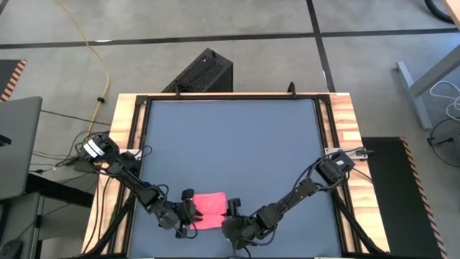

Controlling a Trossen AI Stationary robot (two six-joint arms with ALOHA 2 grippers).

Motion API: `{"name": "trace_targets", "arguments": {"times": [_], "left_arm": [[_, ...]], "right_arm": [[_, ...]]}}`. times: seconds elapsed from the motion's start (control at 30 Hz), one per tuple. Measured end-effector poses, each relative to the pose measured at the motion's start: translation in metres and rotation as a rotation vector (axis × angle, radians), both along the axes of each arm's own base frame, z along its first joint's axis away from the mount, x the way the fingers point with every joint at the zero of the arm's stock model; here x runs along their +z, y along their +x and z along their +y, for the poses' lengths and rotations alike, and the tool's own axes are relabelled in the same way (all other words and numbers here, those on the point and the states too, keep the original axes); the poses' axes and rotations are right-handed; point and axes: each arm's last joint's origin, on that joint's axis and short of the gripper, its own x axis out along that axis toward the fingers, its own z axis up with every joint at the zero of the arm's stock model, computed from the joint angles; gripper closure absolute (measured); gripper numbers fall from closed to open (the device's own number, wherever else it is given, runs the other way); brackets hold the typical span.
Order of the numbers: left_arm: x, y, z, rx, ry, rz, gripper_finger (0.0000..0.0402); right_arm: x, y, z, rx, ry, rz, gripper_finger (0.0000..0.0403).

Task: Roll towel into tight, uniform cylinder
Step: Roll the red towel

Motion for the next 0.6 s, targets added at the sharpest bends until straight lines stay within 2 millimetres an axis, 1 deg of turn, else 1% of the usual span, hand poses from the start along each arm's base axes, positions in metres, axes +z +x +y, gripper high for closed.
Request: {"name": "trace_targets", "arguments": {"times": [0.13,0.23,0.33,0.5,0.6], "left_arm": [[-0.0002,-0.0003,-0.0005,-0.017,-0.009,0.009,0.0338],[-0.0004,-0.0006,-0.0014,-0.055,-0.010,0.019,0.0338],[-0.0004,-0.0007,-0.0015,-0.062,-0.007,0.020,0.0338],[-0.0004,-0.0007,-0.0015,-0.060,-0.007,0.020,0.0338],[-0.0004,-0.0008,-0.0015,-0.059,-0.007,0.019,0.0338]], "right_arm": [[-0.0018,-0.0011,-0.0012,-0.045,0.006,0.002,0.0167],[-0.0024,-0.0023,-0.0020,-0.073,0.025,0.012,0.0185],[-0.0030,-0.0027,-0.0024,-0.091,0.057,0.021,0.0217],[-0.0035,-0.0036,-0.0013,-0.095,0.087,0.034,0.0286],[-0.0010,-0.0065,0.0044,-0.043,0.044,0.037,0.0304]]}}
